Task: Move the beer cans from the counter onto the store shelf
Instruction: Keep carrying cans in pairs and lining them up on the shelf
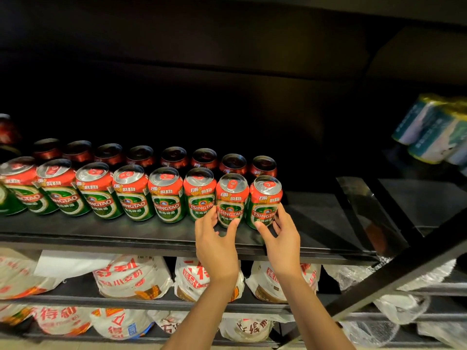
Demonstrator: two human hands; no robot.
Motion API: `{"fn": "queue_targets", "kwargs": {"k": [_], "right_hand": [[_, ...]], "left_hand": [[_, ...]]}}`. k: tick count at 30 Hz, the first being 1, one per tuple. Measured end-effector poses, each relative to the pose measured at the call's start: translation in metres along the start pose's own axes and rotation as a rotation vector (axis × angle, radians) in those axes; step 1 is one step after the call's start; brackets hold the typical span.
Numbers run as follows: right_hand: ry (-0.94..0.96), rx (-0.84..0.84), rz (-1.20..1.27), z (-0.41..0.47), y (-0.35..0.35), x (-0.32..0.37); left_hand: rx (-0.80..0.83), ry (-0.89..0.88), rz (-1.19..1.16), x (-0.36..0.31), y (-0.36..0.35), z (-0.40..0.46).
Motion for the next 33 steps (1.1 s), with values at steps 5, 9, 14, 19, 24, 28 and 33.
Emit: {"fn": "queue_targets", "kwargs": {"k": [5,9,14,19,24,28,33], "right_hand": [[-0.007,0.007,-0.020,0.004,-0.001,-0.005],[0.006,0.009,-0.048,0.004,-0.001,-0.006],[0.027,-0.020,-0.138,0.005,-0.004,-0.006],[0.018,-0.043,-0.176,0.005,-0.006,-0.005],[-0.038,0.013,-0.123,-0.001,-0.004,0.003],[-0.088,0.007,-0.172,-0.023,0.003,0.019],[-0.021,0.066,-0.489,-0.078,0.021,0.044]], "left_hand": [[-0.026,0.026,0.030,-0.003,-0.001,-0.001],[-0.037,0.025,0.060,-0.006,-0.002,-0.001],[-0.049,0.025,0.123,-0.009,-0.003,0.000],[-0.031,0.022,0.156,-0.011,-0.003,0.001],[0.092,0.011,0.100,-0.003,0.003,0.000],[0.293,-0.083,0.112,0.006,0.026,0.001],[0.600,-0.366,0.424,0.008,0.064,0.013]]}}
Point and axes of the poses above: each hand's wrist, its own z-axis towards the middle knuckle, its own y-axis out of the back of the hand, x = y × z, the point moved 2 cm from there along z, towards the middle knuckle, and after that the axes turned 12 degrees about z, right-handed, at the moved point
